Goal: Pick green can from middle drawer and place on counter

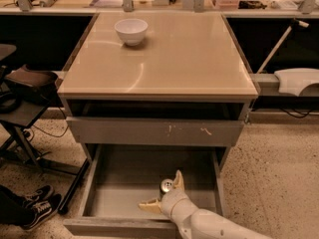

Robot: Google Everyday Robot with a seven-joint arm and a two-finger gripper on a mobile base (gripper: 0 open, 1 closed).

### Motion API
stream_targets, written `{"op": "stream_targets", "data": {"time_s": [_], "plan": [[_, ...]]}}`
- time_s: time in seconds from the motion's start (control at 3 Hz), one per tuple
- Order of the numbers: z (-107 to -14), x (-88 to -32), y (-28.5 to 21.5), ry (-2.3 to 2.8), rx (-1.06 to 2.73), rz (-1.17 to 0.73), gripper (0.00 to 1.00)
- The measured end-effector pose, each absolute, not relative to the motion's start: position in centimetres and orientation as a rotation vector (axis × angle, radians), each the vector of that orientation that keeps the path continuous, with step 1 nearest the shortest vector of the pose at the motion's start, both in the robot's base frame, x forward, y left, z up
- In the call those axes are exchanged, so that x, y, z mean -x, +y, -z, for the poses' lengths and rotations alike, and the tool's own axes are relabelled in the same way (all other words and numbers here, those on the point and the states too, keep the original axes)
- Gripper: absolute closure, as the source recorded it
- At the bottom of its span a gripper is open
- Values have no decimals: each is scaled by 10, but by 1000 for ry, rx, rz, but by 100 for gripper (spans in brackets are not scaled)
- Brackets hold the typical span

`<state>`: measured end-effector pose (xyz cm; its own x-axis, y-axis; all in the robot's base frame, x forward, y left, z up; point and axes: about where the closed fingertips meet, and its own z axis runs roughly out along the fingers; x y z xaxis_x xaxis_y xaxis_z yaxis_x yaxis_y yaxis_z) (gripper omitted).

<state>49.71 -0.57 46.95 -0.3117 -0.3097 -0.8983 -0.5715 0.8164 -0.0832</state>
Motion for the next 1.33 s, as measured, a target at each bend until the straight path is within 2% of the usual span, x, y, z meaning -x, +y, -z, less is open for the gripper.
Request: {"op": "stream_targets", "data": {"time_s": [0.33, 1.33], "plan": [[-465, -503, -14, 1942, 641, -248, 0], [-423, -531, -14, 2094, 658, -256, 0]]}}
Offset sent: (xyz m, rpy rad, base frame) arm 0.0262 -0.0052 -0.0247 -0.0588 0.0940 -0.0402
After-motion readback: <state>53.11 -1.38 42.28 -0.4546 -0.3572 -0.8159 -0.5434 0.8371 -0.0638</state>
